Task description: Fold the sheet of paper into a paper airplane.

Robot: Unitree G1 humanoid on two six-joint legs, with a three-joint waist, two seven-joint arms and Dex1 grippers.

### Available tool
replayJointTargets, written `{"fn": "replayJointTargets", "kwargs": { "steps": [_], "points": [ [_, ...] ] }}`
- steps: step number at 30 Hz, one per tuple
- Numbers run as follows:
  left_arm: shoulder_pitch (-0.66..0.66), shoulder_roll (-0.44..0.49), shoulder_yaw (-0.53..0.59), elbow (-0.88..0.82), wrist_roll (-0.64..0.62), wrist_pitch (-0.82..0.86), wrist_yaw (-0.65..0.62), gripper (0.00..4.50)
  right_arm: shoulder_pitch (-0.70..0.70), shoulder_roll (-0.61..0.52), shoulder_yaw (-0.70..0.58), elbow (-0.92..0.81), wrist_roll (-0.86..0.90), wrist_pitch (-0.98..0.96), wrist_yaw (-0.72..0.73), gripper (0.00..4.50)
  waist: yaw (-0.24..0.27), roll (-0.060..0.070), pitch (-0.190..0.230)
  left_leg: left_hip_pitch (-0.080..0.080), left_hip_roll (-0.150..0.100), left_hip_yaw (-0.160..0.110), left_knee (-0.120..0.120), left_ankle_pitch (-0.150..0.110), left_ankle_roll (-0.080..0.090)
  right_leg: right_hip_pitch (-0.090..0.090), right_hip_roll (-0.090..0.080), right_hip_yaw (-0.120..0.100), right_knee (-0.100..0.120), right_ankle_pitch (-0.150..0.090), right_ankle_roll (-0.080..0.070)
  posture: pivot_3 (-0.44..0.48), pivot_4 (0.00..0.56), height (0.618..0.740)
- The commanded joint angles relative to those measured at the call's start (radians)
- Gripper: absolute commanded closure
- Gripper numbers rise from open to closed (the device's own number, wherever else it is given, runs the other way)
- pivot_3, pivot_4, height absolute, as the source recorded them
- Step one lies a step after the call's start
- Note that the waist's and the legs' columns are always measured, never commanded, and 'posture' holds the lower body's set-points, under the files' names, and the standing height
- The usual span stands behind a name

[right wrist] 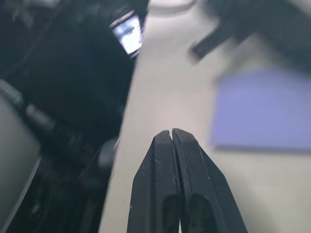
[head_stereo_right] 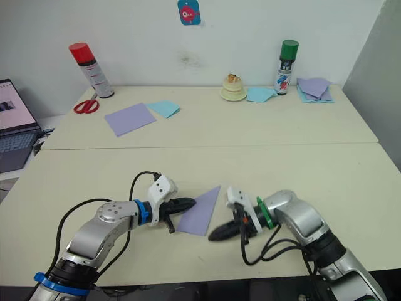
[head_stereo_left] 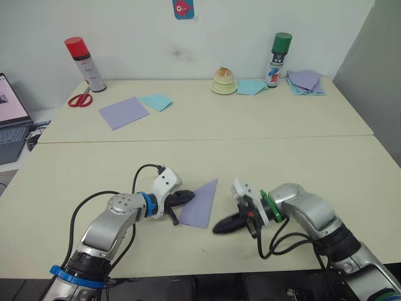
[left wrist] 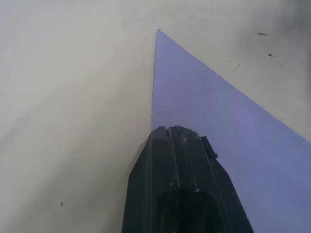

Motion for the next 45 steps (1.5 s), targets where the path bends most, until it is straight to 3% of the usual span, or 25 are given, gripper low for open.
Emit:
{"fn": "replayJointTargets", "kwargs": {
  "steps": [1, 2, 5, 8, 10, 13, 17, 23, 33, 45],
  "points": [
    [-0.021, -0.001, 0.106, -0.024, -0.125, 0.082, -0.036, 4.5, 0.004, 0.026, -0.122, -0.072, 0.062, 0.042, -0.116, 4.09, 0.0, -0.001, 0.002, 0.0, 0.0, 0.0, 0.0, 0.0, 0.0, -0.001, 0.0, 0.0, 0.0, 0.0, 0.0, 0.0, 0.15, 0.74],
    [-0.034, 0.001, 0.136, -0.04, -0.161, 0.101, -0.047, 4.5, 0.007, 0.029, -0.142, -0.085, 0.077, 0.059, -0.136, 3.88, 0.0, -0.002, 0.004, -0.002, 0.0, 0.0, 0.0, 0.0, 0.0, -0.002, 0.0, 0.0, 0.0, 0.0, 0.0, 0.0, 0.15, 0.74],
    [-0.086, 0.073, 0.191, -0.047, -0.21, 0.124, -0.119, 3.75, 0.033, 0.023, -0.17, -0.133, 0.095, 0.07, -0.177, 2.76, -0.002, -0.005, 0.006, -0.017, 0.001, 0.0, 0.004, 0.001, -0.001, -0.018, 0.001, 0.0, 0.005, 0.004, -0.006, 0.0, 0.15, 0.74],
    [-0.13, 0.152, 0.191, -0.009, -0.201, 0.095, -0.195, 2.81, 0.058, 0.02, -0.19, -0.167, 0.109, 0.075, -0.216, 1.69, -0.005, -0.005, 0.007, -0.019, 0.0, 0.001, 0.004, 0.003, -0.004, -0.022, 0.0, 0.0, 0.01, 0.004, -0.007, 0.0, 0.15, 0.74],
    [-0.165, 0.198, 0.158, 0.051, -0.153, 0.012, -0.268, 2.16, 0.073, 0.017, -0.205, -0.187, 0.119, 0.069, -0.239, 0.96, -0.008, -0.003, 0.008, -0.019, 0.0, 0.002, 0.003, 0.003, -0.004, -0.022, 0.0, 0.001, 0.009, 0.004, -0.007, 0.0, 0.15, 0.74],
    [-0.214, 0.247, 0.069, 0.176, -0.021, -0.24, -0.395, 1.21, 0.087, 0.015, -0.229, -0.211, 0.129, 0.058, -0.267, 0.0, -0.008, -0.002, 0.009, -0.019, -0.001, 0.003, 0.003, 0.002, -0.004, -0.022, 0.0, 0.001, 0.008, 0.004, -0.007, 0.0, 0.15, 0.74],
    [-0.326, 0.217, -0.024, 0.392, 0.105, -0.585, -0.509, 0.02, 0.104, 0.013, -0.249, -0.228, 0.107, 0.005, -0.315, 0.0, -0.008, -0.003, 0.01, -0.019, 0.0, 0.003, 0.003, 0.001, -0.001, -0.022, 0.0, 0.001, 0.008, 0.004, -0.007, 0.0, 0.15, 0.74],
    [-0.542, 0.094, -0.087, 0.752, 0.219, -1.015, -0.56, 0.02, 0.154, -0.023, -0.259, -0.26, 0.088, -0.055, -0.341, 0.0, 0.001, -0.006, 0.012, -0.021, -0.002, 0.003, 0.005, 0.001, 0.0, -0.022, 0.001, -0.001, 0.009, 0.004, -0.007, 0.0, 0.15, 0.74],
    [-0.676, -0.034, -0.115, 0.99, 0.241, -1.237, -0.676, 0.02, 0.227, -0.022, -0.298, -0.313, 0.104, -0.058, -0.449, 0.0, -0.014, -0.008, 0.013, -0.021, -0.002, 0.003, 0.006, 0.0, 0.001, -0.023, 0.003, 0.0, 0.012, 0.003, -0.006, 0.0, 0.15, 0.74],
    [-0.757, -0.066, -0.109, 1.136, 0.253, -1.386, -0.761, 0.02, 0.262, -0.03, -0.336, -0.337, 0.127, -0.053, -0.505, 0.0, -0.014, -0.01, 0.014, -0.021, -0.001, 0.004, 0.009, 0.001, 0.002, -0.023, 0.007, 0.0, 0.015, 0.004, -0.006, 0.0, 0.15, 0.74]
  ]
}}
